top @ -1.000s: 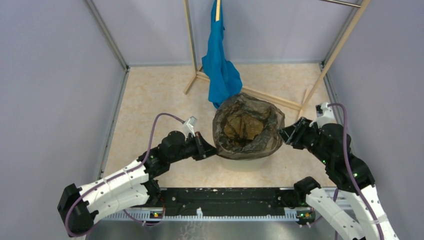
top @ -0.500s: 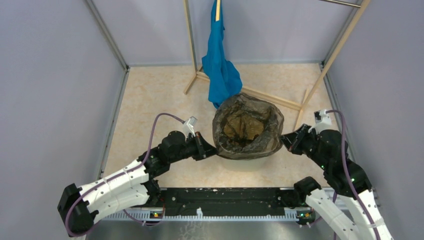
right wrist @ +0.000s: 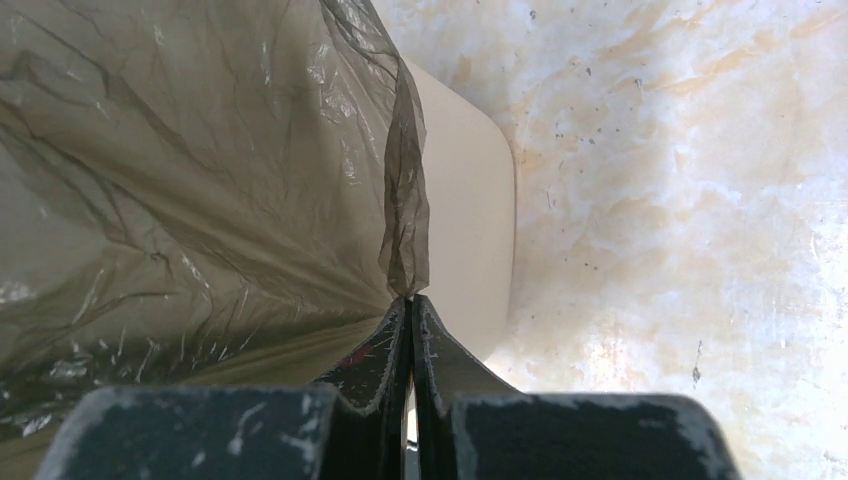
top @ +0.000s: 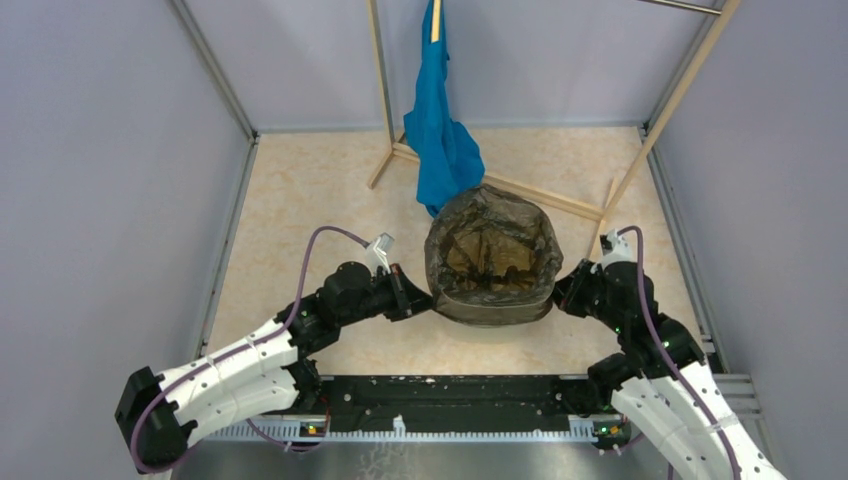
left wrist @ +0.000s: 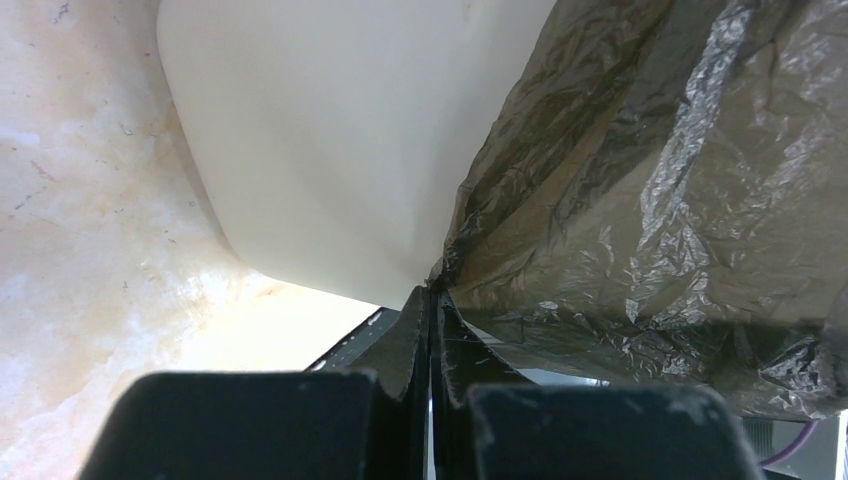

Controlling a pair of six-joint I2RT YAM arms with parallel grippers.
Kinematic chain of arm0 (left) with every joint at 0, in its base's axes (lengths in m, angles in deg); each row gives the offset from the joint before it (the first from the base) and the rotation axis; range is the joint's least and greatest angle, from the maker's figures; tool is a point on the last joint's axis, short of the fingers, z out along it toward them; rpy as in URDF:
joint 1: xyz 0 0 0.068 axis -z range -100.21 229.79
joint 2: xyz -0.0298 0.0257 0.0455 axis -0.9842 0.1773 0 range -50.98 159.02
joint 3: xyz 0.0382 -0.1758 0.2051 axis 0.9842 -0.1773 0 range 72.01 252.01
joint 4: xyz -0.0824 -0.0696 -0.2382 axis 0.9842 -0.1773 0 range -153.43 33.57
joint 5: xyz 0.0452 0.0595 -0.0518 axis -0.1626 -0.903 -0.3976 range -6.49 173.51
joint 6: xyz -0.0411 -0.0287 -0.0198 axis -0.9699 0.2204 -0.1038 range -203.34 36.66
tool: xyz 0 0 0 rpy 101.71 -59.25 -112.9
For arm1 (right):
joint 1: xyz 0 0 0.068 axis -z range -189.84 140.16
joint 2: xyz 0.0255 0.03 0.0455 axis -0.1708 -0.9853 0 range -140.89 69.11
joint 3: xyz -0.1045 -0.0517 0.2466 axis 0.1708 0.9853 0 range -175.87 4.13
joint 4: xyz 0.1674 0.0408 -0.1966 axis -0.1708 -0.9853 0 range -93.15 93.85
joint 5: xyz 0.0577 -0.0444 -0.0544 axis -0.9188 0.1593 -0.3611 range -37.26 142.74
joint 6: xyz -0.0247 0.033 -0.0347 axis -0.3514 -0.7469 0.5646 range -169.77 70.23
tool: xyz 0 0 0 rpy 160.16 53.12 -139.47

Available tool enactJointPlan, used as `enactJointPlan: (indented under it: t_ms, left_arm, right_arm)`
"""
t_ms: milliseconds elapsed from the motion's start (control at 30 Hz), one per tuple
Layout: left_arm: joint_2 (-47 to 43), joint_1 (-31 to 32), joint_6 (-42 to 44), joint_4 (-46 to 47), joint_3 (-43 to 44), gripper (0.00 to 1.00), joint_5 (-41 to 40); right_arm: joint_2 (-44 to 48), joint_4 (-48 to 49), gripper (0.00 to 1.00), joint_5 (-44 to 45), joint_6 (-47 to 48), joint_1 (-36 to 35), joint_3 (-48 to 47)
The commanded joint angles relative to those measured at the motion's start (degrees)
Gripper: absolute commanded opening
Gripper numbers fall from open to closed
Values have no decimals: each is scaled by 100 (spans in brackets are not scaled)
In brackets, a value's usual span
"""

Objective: Put the trash bags into the trash bin

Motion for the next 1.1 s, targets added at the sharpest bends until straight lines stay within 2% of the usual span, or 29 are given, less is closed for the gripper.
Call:
enactJointPlan:
  t_ms: [0,200,267,300,333,367,500,600,733,800,967,1067]
  left_arm:
    - [42,21,92,-112,91,0,-222]
    - [-311,21,211,-615,250,1,-544]
    - [-575,21,179,-1002,369,16,-843]
    - [-735,15,203,-1121,400,26,-1071]
    - [-900,13,229,-1214,428,41,-1192]
    - [-1081,6,266,-1258,451,48,-1275]
    - [-1564,-37,452,-1232,589,73,-1556]
    - [-1428,-76,602,-901,773,84,-1476]
    - [-677,-365,858,-827,1225,90,-1052]
    - [-481,-669,857,-576,1148,93,-685]
    - [-186,-1851,235,1269,185,97,1001]
    - [195,-2247,-139,2344,-220,94,1784]
  right_arm:
    - [-161,502,0,122,-69,47,32]
    - [-230,377,0,502,-173,47,-68]
    - [-180,322,0,618,-220,47,-105]
    - [-159,322,0,643,-227,52,-119]
    - [-140,327,0,655,-233,50,-124]
    - [-137,331,0,654,-227,48,-130]
    - [-150,340,0,622,-176,47,-198]
    - [-141,302,0,620,-116,43,-284]
    - [-153,313,2,519,-58,49,-354]
    - [-195,402,3,378,-28,47,-347]
    - [-644,502,3,100,94,47,-368]
    - [-829,545,3,-70,118,52,-398]
